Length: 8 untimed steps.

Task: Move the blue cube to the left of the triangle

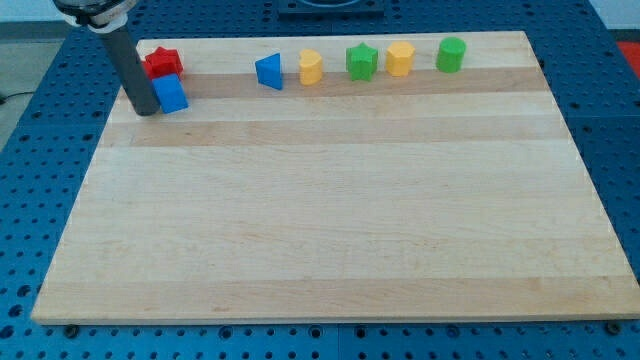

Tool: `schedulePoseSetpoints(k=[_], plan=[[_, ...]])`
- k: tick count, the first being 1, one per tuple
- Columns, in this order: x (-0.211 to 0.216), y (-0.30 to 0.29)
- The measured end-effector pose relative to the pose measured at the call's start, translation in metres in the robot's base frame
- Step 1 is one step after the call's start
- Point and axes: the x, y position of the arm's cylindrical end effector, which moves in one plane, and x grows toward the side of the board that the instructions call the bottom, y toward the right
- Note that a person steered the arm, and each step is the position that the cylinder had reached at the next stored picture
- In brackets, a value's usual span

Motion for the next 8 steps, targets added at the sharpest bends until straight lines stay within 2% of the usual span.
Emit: schedulePoseSetpoints(k=[2, 3, 5, 7, 8], plan=[[-0.036, 0.009], [-0.036, 0.036], [-0.065, 0.041], [-0.070, 0.043], [-0.058, 0.037]])
